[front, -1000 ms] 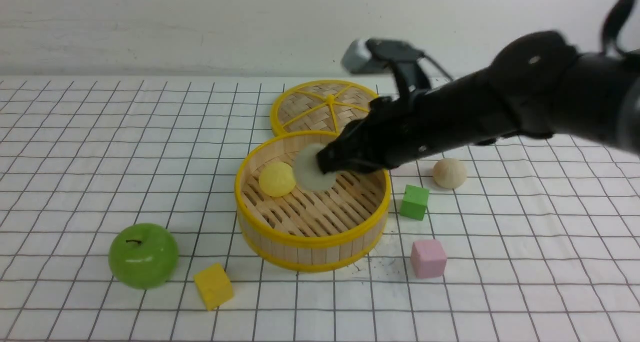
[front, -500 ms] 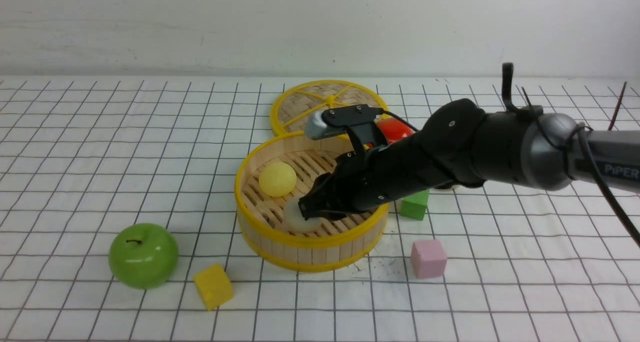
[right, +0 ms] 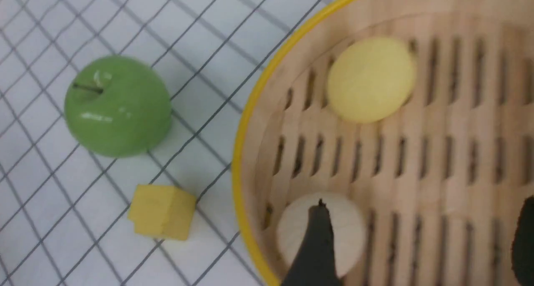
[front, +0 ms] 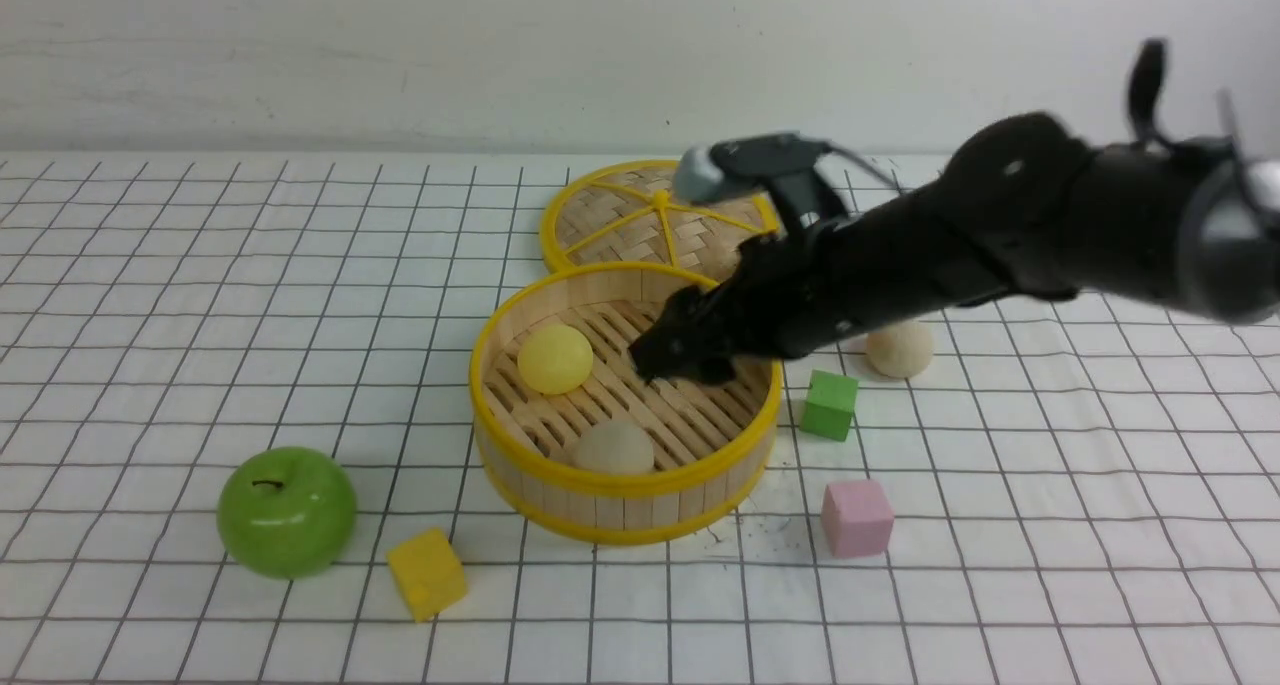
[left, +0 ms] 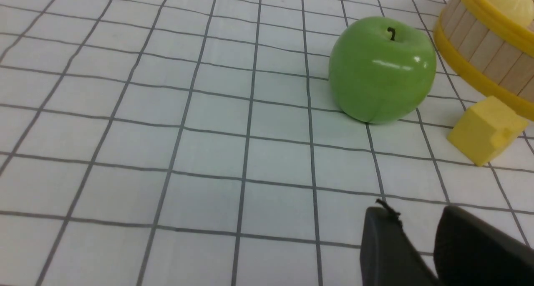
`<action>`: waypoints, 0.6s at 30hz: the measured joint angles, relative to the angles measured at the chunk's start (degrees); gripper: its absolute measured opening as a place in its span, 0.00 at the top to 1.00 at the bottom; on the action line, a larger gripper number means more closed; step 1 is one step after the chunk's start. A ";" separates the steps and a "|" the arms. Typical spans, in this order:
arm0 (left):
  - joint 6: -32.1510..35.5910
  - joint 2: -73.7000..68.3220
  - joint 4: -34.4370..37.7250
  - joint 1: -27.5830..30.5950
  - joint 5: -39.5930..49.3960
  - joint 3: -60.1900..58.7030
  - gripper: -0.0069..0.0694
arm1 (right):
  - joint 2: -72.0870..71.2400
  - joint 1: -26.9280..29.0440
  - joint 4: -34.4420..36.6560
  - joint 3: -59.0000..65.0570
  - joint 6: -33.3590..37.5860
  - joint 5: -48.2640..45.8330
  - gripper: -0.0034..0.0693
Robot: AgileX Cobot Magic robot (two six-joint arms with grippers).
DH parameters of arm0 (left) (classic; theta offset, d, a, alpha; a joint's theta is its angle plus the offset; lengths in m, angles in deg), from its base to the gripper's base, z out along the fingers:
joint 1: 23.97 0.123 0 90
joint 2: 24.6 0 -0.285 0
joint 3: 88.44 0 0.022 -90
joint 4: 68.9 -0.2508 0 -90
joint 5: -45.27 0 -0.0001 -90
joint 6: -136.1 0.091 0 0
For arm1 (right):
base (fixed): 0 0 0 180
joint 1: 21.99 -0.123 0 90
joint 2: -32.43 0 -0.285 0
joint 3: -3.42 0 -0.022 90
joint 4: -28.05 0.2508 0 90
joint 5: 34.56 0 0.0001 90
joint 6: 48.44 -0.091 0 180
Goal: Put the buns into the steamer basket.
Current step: Use the right arm to grab a steamed stuffed bun
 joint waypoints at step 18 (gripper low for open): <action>0.00 0.00 0.00 0.00 0.00 0.00 0.65 | -1.03 19.03 -15.88 -2.25 -14.63 -3.82 0.18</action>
